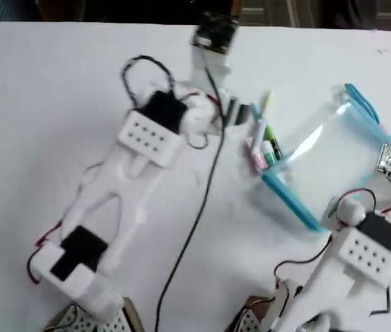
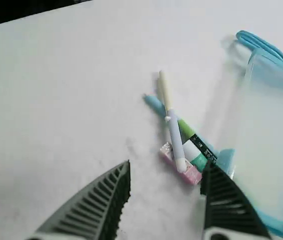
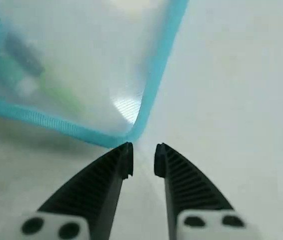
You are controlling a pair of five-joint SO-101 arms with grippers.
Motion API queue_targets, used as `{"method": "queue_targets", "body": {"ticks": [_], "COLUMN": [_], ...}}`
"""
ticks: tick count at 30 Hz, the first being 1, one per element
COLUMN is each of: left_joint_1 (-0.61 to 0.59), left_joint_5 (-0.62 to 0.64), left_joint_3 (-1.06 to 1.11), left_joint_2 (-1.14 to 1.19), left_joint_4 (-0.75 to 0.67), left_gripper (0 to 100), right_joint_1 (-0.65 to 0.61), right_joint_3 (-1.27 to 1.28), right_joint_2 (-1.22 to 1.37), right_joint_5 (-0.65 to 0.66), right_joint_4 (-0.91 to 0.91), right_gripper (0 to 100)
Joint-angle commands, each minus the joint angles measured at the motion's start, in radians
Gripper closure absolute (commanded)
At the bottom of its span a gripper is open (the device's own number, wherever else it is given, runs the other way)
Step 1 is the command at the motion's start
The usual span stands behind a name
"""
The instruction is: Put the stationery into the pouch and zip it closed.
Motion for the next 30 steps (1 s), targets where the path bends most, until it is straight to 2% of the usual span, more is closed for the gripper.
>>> {"method": "queue_targets", "body": {"ticks": [1, 4, 7, 10, 15, 17, 20, 25, 30], "left_joint_1": [0.013, -0.016, -0.079, -0.159, -0.268, -0.300, -0.335, -0.331, -0.300], "left_joint_5": [0.003, 0.003, -0.003, -0.005, -0.006, -0.006, -0.006, -0.006, -0.005], "left_joint_3": [-0.002, -0.002, -0.002, -0.005, 0.002, 0.002, 0.002, 0.002, 0.000], "left_joint_2": [0.042, 0.053, 0.051, 0.039, 0.008, 0.001, -0.004, -0.004, -0.004], "left_joint_4": [-0.008, 0.060, 0.124, 0.187, 0.282, 0.305, 0.325, 0.330, 0.328], "left_gripper": [76, 76, 76, 76, 76, 76, 76, 76, 76], "right_joint_1": [-0.094, -0.154, -0.191, -0.286, -0.410, -0.409, -0.386, -0.367, -0.374], "right_joint_3": [-0.011, -0.008, 0.009, 0.100, 0.391, 0.496, 0.629, 0.790, 0.789], "right_joint_2": [0.036, -0.041, -0.196, -0.363, -0.585, -0.634, -0.657, -0.656, -0.616], "right_joint_5": [0.109, 0.367, 0.557, 0.698, 0.730, 0.746, 0.844, 0.927, 0.934], "right_joint_4": [0.045, 0.074, 0.065, 0.059, -0.074, -0.170, -0.288, -0.541, -0.588], "right_gripper": [80.8, 74.2, 70.4, 68.0, 60.4, 59.6, 59.6, 59.6, 59.7]}}
